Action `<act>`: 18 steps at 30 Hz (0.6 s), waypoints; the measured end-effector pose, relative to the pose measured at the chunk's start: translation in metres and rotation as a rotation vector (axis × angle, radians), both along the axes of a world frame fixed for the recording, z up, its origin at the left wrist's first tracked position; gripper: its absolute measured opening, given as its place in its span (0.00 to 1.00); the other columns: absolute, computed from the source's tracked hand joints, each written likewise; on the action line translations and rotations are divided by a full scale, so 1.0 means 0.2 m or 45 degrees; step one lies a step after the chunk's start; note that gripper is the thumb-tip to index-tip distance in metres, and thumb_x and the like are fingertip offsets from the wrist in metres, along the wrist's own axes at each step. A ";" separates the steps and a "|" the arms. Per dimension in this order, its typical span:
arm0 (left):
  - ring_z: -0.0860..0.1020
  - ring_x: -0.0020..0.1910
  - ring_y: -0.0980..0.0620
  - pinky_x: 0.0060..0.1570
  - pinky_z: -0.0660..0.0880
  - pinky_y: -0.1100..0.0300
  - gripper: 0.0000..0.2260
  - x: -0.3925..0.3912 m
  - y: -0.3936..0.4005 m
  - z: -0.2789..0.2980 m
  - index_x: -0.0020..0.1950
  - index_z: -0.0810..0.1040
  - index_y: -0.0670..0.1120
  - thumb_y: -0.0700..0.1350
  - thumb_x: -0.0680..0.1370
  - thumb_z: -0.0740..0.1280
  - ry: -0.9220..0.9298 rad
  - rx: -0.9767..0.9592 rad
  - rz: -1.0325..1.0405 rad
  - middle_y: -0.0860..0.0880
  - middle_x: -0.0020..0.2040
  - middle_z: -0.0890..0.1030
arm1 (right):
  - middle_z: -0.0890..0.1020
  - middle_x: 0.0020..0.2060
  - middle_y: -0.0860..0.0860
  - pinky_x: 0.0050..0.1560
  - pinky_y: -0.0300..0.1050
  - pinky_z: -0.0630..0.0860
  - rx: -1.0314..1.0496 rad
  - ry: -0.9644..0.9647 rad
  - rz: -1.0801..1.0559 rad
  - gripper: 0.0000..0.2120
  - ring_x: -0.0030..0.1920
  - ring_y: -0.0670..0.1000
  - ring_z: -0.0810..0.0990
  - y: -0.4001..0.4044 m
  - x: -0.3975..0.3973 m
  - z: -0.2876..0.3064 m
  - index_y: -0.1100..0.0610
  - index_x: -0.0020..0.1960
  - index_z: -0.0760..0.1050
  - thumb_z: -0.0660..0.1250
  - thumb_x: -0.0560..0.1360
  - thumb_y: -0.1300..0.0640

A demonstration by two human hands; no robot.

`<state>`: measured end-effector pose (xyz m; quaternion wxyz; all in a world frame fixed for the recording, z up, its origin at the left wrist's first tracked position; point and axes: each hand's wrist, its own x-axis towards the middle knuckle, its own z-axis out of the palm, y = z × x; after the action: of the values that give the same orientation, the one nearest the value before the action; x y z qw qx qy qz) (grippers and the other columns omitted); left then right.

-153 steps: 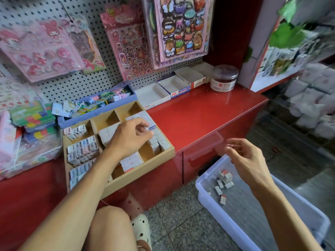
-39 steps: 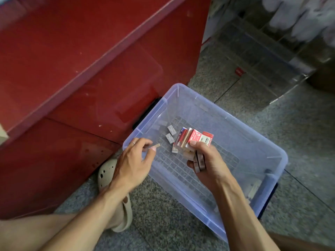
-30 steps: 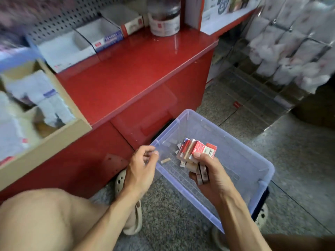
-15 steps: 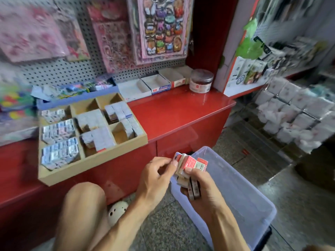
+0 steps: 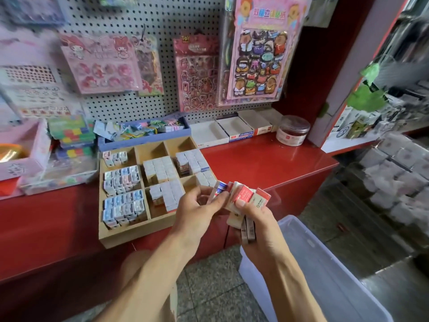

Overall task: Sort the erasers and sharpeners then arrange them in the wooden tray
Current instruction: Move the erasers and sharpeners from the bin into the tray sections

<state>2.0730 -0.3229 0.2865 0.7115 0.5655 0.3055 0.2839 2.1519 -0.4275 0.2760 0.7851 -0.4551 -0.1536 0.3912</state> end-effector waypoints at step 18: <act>0.71 0.41 0.49 0.37 0.65 0.59 0.15 0.14 0.85 0.07 0.34 0.64 0.49 0.43 0.80 0.63 0.774 1.141 -0.077 0.51 0.40 0.70 | 0.75 0.30 0.48 0.30 0.38 0.68 -0.227 0.030 -0.115 0.12 0.28 0.45 0.73 0.35 0.26 0.02 0.57 0.47 0.76 0.70 0.65 0.55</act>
<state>2.1014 -0.1530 0.3003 0.2881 0.8787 0.3301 0.1896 2.2034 -0.3573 0.2795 0.7599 -0.5250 -0.0881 0.3730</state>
